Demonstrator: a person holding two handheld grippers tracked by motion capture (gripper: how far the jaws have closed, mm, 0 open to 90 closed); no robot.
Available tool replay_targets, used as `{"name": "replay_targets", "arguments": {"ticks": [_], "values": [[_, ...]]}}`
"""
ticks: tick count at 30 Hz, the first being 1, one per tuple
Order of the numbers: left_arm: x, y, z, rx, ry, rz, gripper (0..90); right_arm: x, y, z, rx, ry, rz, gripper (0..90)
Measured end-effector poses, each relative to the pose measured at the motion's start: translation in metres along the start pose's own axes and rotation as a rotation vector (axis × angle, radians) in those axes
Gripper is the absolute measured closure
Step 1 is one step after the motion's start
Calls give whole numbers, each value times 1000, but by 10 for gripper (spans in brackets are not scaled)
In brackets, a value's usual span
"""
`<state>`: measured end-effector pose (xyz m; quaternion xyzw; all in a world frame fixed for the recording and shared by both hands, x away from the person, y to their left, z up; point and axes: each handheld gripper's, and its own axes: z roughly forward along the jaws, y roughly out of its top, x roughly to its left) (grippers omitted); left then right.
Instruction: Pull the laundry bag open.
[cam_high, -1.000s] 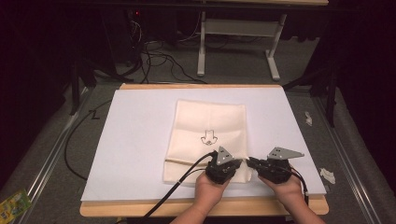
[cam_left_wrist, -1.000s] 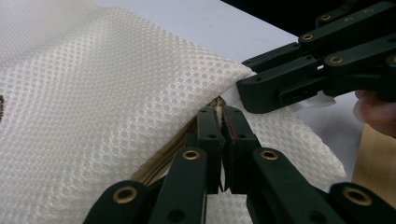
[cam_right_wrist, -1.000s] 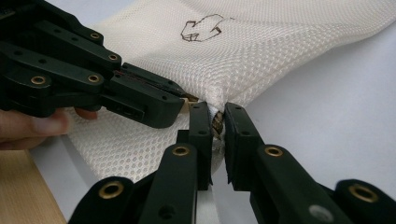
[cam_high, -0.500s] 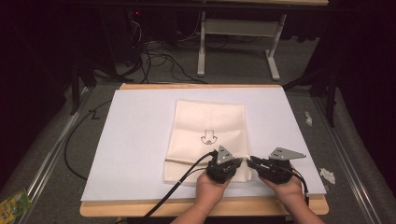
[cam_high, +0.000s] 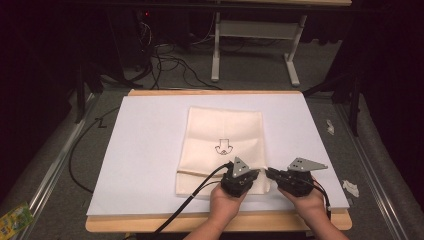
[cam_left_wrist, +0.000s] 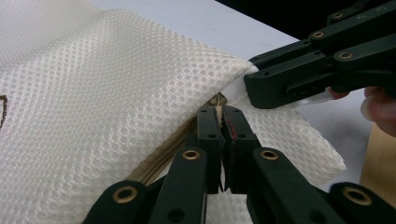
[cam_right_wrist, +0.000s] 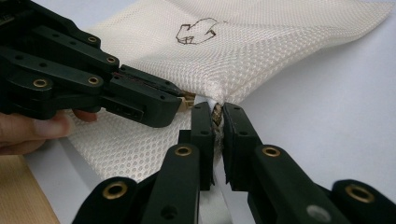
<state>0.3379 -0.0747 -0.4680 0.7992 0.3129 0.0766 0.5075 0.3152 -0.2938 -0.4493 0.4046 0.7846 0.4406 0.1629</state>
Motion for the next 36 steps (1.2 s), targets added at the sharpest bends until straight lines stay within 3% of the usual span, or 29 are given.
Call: {"name": "replay_targets", "arguments": {"ticks": [9, 16, 17, 18, 19, 21, 23, 27, 31, 36], "values": [[0, 2, -5, -8, 9, 4, 875, 2, 2, -2, -6, 11, 11, 856], [-1, 1, -7, -4, 8, 5, 877, 3, 4, -2, 2, 9, -21, 861], [-1, 2, -7, -7, 11, 6, 877, 2, 4, -2, -2, 15, -8, 862], [-1, 1, -8, 3, 41, -2, 878, 1, 4, -2, -4, 14, 1, 863], [4, -1, -10, 3, 54, -22, 878, -1, 4, -3, -8, -20, 1, 864], [15, -8, -16, 4, 65, -66, 878, -13, 2, -10, -29, -24, 70, 864], [19, -12, -21, 2, 60, -67, 877, -21, -2, -14, -34, -36, 83, 863], [22, -14, -28, 6, 69, -64, 877, -14, -2, -12, -28, -27, 42, 862], [25, -14, -34, 6, 64, -61, 875, -10, -1, -11, -31, -7, 35, 860], [26, -16, -37, 8, 55, -56, 875, -7, 1, -10, -26, -15, 22, 861]]}}
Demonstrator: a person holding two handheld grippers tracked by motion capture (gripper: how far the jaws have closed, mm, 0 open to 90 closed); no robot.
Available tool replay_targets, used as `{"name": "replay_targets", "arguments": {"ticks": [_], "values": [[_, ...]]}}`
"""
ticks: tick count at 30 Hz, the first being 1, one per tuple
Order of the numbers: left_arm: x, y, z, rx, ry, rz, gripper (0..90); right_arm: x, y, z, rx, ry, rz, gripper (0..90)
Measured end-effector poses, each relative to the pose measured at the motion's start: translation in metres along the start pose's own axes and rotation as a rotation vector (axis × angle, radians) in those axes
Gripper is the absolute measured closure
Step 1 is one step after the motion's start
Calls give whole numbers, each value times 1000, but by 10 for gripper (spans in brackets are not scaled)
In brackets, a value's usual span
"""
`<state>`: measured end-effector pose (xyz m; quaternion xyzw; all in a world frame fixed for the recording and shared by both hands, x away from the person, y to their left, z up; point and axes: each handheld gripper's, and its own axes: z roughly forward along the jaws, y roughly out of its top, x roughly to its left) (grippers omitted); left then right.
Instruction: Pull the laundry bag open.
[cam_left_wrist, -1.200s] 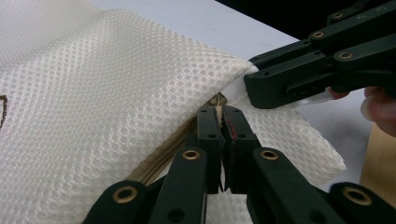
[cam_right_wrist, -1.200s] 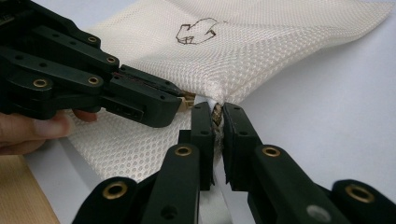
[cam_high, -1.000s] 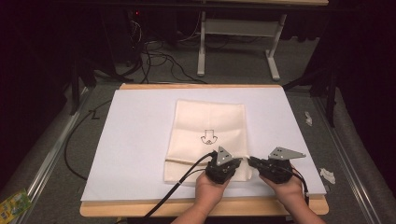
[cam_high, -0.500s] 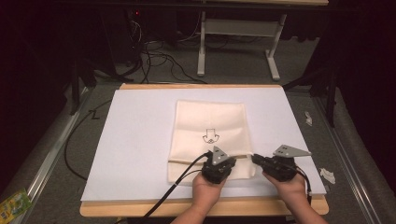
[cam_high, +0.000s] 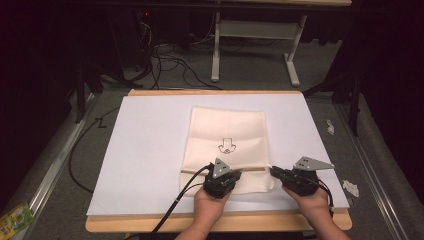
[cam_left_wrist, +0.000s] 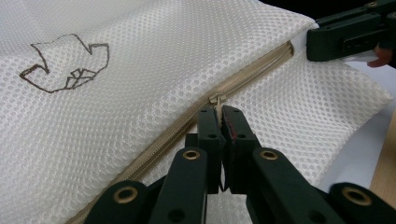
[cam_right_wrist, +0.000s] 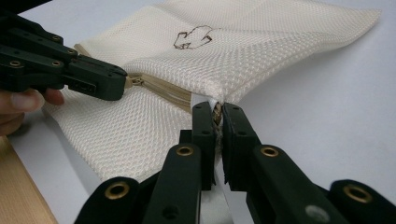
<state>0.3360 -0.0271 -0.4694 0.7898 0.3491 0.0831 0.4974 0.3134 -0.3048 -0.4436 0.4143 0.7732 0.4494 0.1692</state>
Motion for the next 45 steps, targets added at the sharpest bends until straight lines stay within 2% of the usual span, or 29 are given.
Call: {"name": "replay_targets", "arguments": {"ticks": [2, 3, 4, 5, 6, 8, 11, 12, 13, 15, 16, 18, 20, 21, 27, 32, 34, 36, 37, 38, 39, 40, 41, 42, 45], "values": [[1, 1, -2, 1, -2, 3, 875, 0, 1, 0, 2, 0, 3, 861], [1, 1, -2, 7, 21, 1, 876, 0, 1, 0, 1, 0, 1, 861], [4, 0, -4, 3, 8, -7, 876, 1, 1, -1, 2, -16, 1, 861], [5, 0, -5, 9, 26, -15, 876, -2, 2, -2, -5, -8, 11, 861], [8, -1, -8, 3, 19, -11, 876, -3, 2, -3, -7, -17, 17, 861], [8, -1, -10, 14, 31, 10, 875, -4, 2, -4, -3, -8, 17, 861], [11, -1, -14, 11, 32, 4, 876, 1, 3, -2, -2, -1, 3, 861], [12, -1, -16, 14, 60, 7, 876, 2, 4, -2, -3, -3, 1, 862], [12, -1, -16, 14, 60, 7, 876, 2, 4, -2, -3, -3, 1, 862], [28, -5, -24, 10, 87, -60, 876, -5, 3, -7, -21, -37, 34, 862], [33, -6, -27, 7, 84, -76, 876, -10, 2, -10, -27, -55, 46, 862], [36, -8, -33, 15, 90, -67, 876, -18, -1, -15, -35, -46, 76, 862], [36, -9, -37, 25, 107, -45, 876, -16, -3, -14, -25, -37, 57, 861], [37, -9, -38, 22, 106, -51, 876, -14, -3, -13, -20, -38, 47, 861], [47, -10, -46, 37, 98, -70, 876, -14, 2, -10, -23, -30, 65, 861], [49, -11, -53, 47, 105, -68, 875, -12, 2, -7, -14, -22, 64, 862], [55, -14, -56, 49, 143, -95, 877, -12, 3, -8, -20, -47, 57, 862], [73, -23, -66, 44, 158, -161, 876, -21, 2, -15, -40, -67, 100, 863], [80, -27, -72, 48, 183, -183, 876, -28, 0, -20, -52, -77, 117, 862], [88, -32, -78, 45, 190, -203, 876, -33, -1, -24, -57, -95, 124, 862], [94, -35, -83, 41, 171, -222, 876, -37, -4, -27, -60, -96, 131, 861], [95, -36, -85, 45, 167, -216, 875, -41, -6, -29, -60, -81, 137, 861], [94, -35, -86, 56, 179, -192, 876, -40, -7, -28, -48, -75, 126, 861], [93, -34, -86, 67, 189, -173, 876, -37, -8, -26, -36, -85, 118, 861], [94, -34, -89, 76, 178, -155, 875, -38, -5, -25, -47, -82, 118, 860]]}}
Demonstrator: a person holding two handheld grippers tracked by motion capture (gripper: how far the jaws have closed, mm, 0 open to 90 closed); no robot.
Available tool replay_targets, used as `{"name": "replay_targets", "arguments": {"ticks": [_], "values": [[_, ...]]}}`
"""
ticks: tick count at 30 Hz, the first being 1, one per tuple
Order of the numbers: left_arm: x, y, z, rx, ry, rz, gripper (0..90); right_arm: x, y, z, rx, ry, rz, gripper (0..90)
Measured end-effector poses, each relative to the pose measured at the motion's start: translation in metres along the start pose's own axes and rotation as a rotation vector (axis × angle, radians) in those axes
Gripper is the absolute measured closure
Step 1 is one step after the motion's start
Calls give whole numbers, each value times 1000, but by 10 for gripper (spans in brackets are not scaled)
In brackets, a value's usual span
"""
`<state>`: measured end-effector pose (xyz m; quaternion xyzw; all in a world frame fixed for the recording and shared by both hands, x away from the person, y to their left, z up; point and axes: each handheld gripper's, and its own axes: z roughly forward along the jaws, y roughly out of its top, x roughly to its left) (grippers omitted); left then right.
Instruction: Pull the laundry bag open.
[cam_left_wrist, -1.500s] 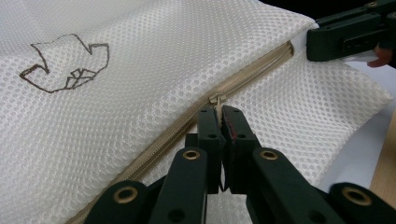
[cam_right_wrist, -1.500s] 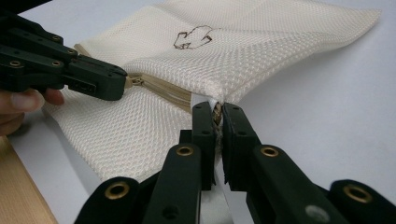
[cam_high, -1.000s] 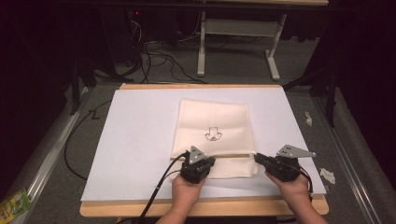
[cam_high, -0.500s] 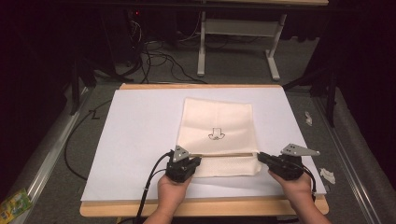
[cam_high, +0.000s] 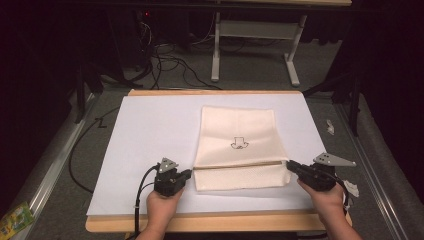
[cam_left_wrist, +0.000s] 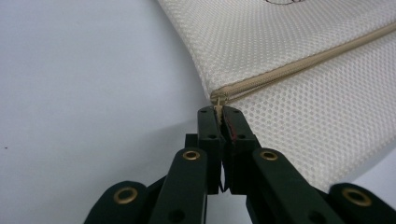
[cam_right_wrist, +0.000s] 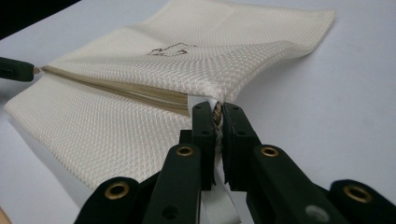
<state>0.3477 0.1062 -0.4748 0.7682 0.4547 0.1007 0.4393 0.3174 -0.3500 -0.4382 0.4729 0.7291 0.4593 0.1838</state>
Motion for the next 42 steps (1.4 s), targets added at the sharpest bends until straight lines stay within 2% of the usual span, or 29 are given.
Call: {"name": "replay_targets", "arguments": {"ticks": [4, 10, 14, 17, 21, 25, 29, 32, 38, 40, 42], "values": [[2, -3, -4, 1, -10, 32, 875, -2, -1, 2, 11, 6, 1, 858], [4, -6, -6, -24, -30, 39, 872, -1, -4, 8, 41, 1, -9, 852], [3, -6, -7, -34, -46, 40, 871, -2, -8, 9, 56, -5, 9, 841], [3, -6, -6, -33, -43, 51, 869, -3, -11, 10, 79, -4, 22, 830], [1, -8, -2, -9, -31, 79, 867, -3, -15, 14, 105, -24, 8, 803], [0, -9, -1, -16, -30, 74, 860, -4, -17, 15, 112, -38, 10, 760], [2, -8, -5, -40, -27, 65, 777, -5, -16, 13, 95, -52, 15, 649], [2, -7, -7, -63, -25, 64, 731, -5, -16, 12, 81, -45, 14, 610], [2, -3, -12, -95, 13, 87, 602, -3, -12, 11, 48, -46, -17, 484], [3, -1, -14, -112, 30, 96, 542, -3, -9, 9, 33, -42, -9, 420], [6, 1, -18, -129, 47, 101, 477, -6, -7, 7, 16, -58, -15, 360]]}}
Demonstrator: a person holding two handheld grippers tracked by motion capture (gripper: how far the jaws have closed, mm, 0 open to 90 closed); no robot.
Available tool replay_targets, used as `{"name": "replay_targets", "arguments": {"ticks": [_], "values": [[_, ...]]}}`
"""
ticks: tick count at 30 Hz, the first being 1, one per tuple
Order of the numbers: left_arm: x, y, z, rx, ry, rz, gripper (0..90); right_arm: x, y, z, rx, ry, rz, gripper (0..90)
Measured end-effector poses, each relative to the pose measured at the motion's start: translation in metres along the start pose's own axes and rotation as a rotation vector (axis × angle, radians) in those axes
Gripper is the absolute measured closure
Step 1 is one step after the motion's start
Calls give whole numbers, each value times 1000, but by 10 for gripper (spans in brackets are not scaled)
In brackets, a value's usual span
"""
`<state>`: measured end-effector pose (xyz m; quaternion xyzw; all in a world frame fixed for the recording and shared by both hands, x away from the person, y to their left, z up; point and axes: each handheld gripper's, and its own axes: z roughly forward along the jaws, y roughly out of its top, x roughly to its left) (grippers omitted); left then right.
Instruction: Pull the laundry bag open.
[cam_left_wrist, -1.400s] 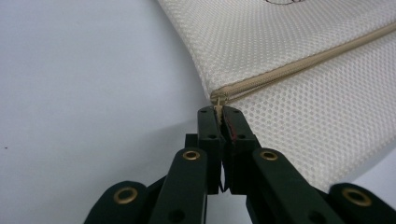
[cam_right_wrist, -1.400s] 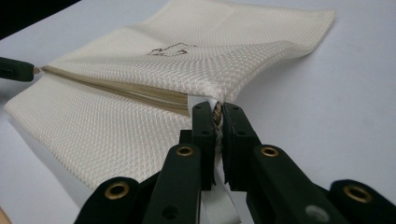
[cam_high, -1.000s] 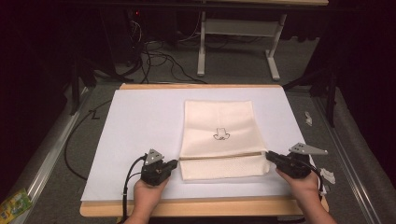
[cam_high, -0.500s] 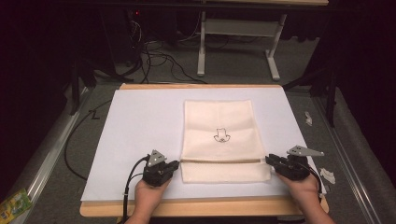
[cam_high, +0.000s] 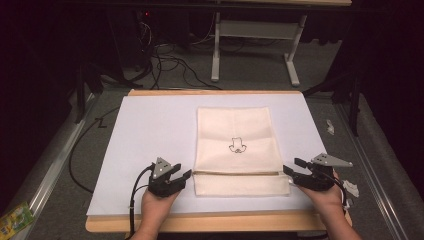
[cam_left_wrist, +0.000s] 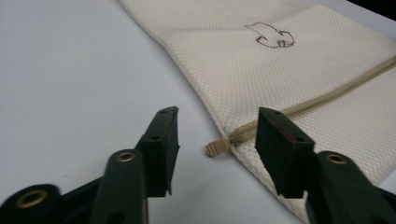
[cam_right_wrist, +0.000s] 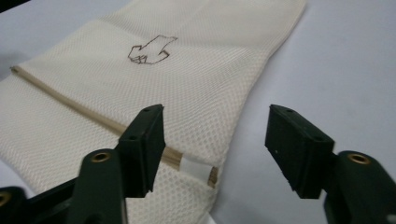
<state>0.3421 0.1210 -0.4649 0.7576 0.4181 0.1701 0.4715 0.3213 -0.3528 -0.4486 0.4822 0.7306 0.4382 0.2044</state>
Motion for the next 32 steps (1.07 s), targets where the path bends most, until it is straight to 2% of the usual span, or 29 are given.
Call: {"name": "replay_targets", "arguments": {"ticks": [4, 7, 12, 14, 17, 18, 21, 23, 28, 32], "values": [[14, 4, -12, -41, 48, 15, 381, -9, 4, -7, -33, -45, 5, 224], [26, 6, -21, -36, 125, 59, 334, -19, 4, -13, -43, -89, -1, 178], [56, 7, -43, -23, 197, 52, 202, -36, 3, -25, -74, -156, 28, 138], [68, 4, -52, -22, 211, 19, 169, -41, 2, -31, -89, -179, 27, 127], [77, 0, -56, -11, 215, -23, 133, -48, -2, -37, -92, -204, 21, 121], [78, 1, -55, -10, 212, -29, 104, -50, -3, -38, -87, -208, 33, 116], [74, 3, -51, -4, 209, -4, 70, -51, -3, -38, -88, -216, 49, 113], [73, 4, -51, 5, 205, 10, 52, -49, -3, -38, -88, -220, 32, 114], [77, 4, -54, -12, 196, -18, 24, -46, -3, -38, -86, -216, 28, 115], [77, 3, -54, -9, 197, -16, 11, -46, -1, -36, -95, -209, 20, 110]]}}
